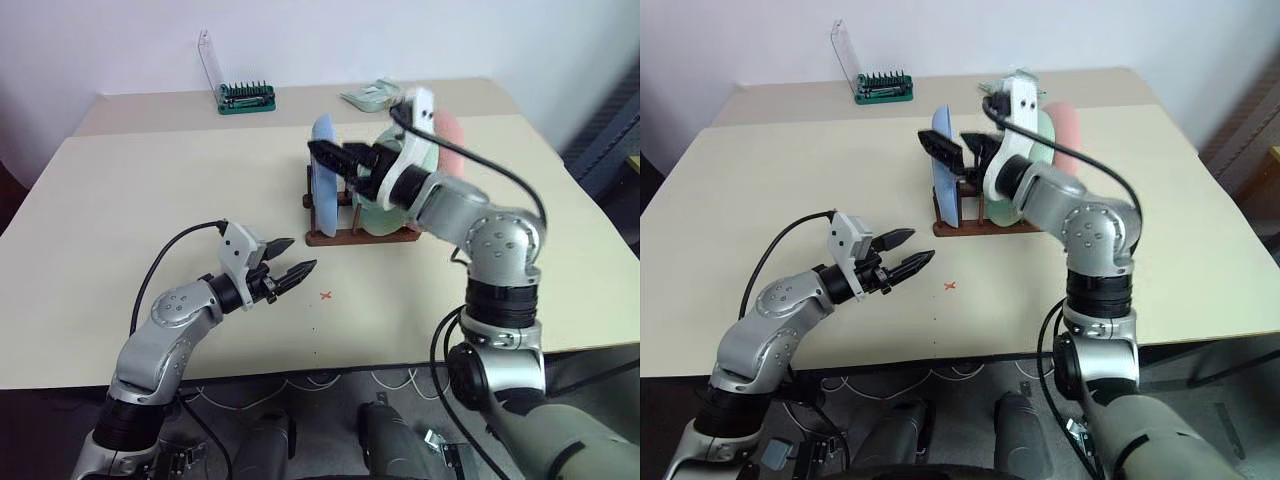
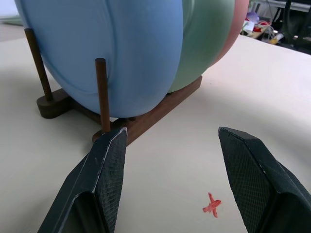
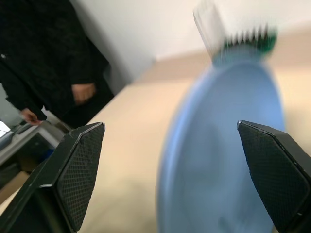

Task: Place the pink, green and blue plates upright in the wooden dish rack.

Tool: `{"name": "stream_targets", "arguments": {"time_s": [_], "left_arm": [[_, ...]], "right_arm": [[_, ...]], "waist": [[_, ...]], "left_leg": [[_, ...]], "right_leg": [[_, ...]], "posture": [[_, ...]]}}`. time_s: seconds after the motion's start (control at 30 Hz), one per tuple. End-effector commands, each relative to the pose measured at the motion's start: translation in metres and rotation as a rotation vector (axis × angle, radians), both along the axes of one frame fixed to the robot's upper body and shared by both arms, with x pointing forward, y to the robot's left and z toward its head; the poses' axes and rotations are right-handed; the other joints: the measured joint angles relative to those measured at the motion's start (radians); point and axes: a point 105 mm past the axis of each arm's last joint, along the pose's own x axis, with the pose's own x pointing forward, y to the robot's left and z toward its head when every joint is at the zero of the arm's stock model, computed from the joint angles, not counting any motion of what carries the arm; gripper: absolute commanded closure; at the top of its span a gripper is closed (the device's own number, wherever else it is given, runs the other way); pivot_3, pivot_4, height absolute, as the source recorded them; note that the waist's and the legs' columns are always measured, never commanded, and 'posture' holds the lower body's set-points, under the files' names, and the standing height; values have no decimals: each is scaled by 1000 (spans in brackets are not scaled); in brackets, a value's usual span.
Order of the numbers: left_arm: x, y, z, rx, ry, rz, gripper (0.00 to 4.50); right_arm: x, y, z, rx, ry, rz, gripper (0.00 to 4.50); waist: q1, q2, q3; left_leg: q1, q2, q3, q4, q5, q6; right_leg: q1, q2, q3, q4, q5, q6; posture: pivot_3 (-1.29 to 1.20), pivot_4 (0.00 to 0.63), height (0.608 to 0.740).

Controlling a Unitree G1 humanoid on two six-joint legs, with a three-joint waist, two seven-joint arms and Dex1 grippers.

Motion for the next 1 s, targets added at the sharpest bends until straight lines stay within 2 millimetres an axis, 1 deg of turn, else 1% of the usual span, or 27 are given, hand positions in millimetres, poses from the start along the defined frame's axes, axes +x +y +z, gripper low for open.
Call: {"name": "stream_targets", "arguments": {"time_s": [0.03, 0.07, 0.13, 0.17, 0.2, 0.23, 0.27, 0.33, 0.4, 0.47, 0.53, 0.6, 0.67, 0.73, 0.8, 0.9, 1.0], "left_arm": [[-4, -4, 12, -11, -49, -15, 1431], [-5, -6, 13, -12, -50, -16, 1431], [-6, -10, 15, -17, -52, -24, 1431], [-7, -12, 16, -16, -52, -35, 1431], [-8, -13, 16, -15, -51, -42, 1431], [-9, -16, 17, -14, -50, -61, 1431], [-11, -19, 17, -10, -46, -82, 1431], [-12, -21, 17, -6, -42, -103, 1431], [-16, -27, 13, -7, -29, -145, 1431], [-18, -33, 9, -15, -14, -187, 1431], [-18, -35, 6, -19, -8, -208, 1431], [-19, -38, 5, -21, -9, -231, 1431], [-19, -42, 6, -21, -14, -254, 1431], [-21, -46, 10, -20, -25, -275, 1431], [-22, -49, 14, -19, -32, -281, 1431], [-22, -50, 17, -20, -35, -280, 1431], [-22, -50, 20, -26, -33, -268, 1431]], "right_arm": [[-16, -7, 33, -66, -179, 2, 51], [-19, -12, 38, -81, -208, -4, 51], [-28, -28, 54, -108, -302, -39, 51], [-27, -42, 55, -145, -316, -82, 288], [-27, -52, 56, -172, -321, -112, 584], [-33, -64, 50, -283, -358, -122, 933], [-38, -75, 44, -384, -374, -127, 1389], [-44, -84, 35, -492, -389, -114, 2414], [-47, -103, 20, -622, -360, -132, 3463], [-52, -120, -4, -777, -297, -127, 4486], [-54, -128, -18, -875, -272, -127, 4486], [-52, -136, -34, -952, -232, -148, 4486], [-47, -140, -47, -997, -205, -166, 4486], [-38, -145, -58, -1035, -191, -209, 4486], [-30, -147, -64, -1053, -187, -235, 4486], [-25, -146, -68, -1064, -195, -235, 4486], [-18, -136, -64, -1054, -245, -225, 4486]], "waist": [[1, 0, 0], [2, 0, 0], [6, 0, 0], [9, 0, 0], [11, -1, 0], [17, -1, 0], [25, -1, 0], [31, -1, 1], [29, 0, 1], [30, 0, 1], [29, 0, 1], [26, 0, 1], [28, 0, 1], [30, 0, 1], [33, -1, 1], [33, -1, 1], [30, -1, 1]], "left_leg": [[0, 0, 0, 0, 0, 0], [0, 0, 0, 0, 0, 0], [0, 0, 0, 0, 0, 0], [-1, 0, 0, 1, 0, 0], [-1, 0, 0, 1, 0, 0], [-1, 0, 0, 2, 0, 1], [-1, -1, 0, 2, -1, 1], [-1, -1, 1, 2, -1, 2], [-1, 0, 2, 2, -2, 3], [-1, 0, 3, 2, -2, 3], [-1, 0, 3, 2, -3, 4], [0, 0, 4, 3, -3, 4], [0, 1, 4, 3, -3, 4], [0, 1, 5, 3, -3, 4], [0, 0, 4, 3, -3, 4], [0, 0, 4, 3, -3, 4], [0, 0, 4, 3, -3, 5]], "right_leg": [[0, 0, 0, 0, 0, 0], [0, 0, 0, 0, 0, 0], [1, 0, 0, -1, 0, 0], [1, 0, 0, -1, 0, 0], [1, 0, 0, -1, 0, 0], [1, -1, 0, -1, 0, 0], [1, -1, 0, -2, 0, 0], [3, -1, -1, -4, -1, 1], [4, -1, 0, -7, -1, 2], [5, -1, 0, -9, -1, 2], [6, -1, 0, -11, -1, 2], [7, -1, 0, -12, -1, 2], [7, -1, 0, -12, -1, 2], [7, -1, 0, -12, -1, 2], [8, -1, 0, -12, -1, 2], [8, -2, 0, -13, -1, 2], [8, -2, 0, -14, -1, 2]], "posture": [[0, 150, 740], [0, 150, 740], [0, 150, 740], [0, 150, 740], [0, 150, 740], [0, 150, 740], [0, 150, 740], [0, 150, 740], [0, 150, 740], [0, 150, 740], [0, 150, 740], [0, 150, 740], [0, 150, 740], [0, 150, 740], [0, 150, 740], [0, 150, 740], [0, 150, 740]]}}
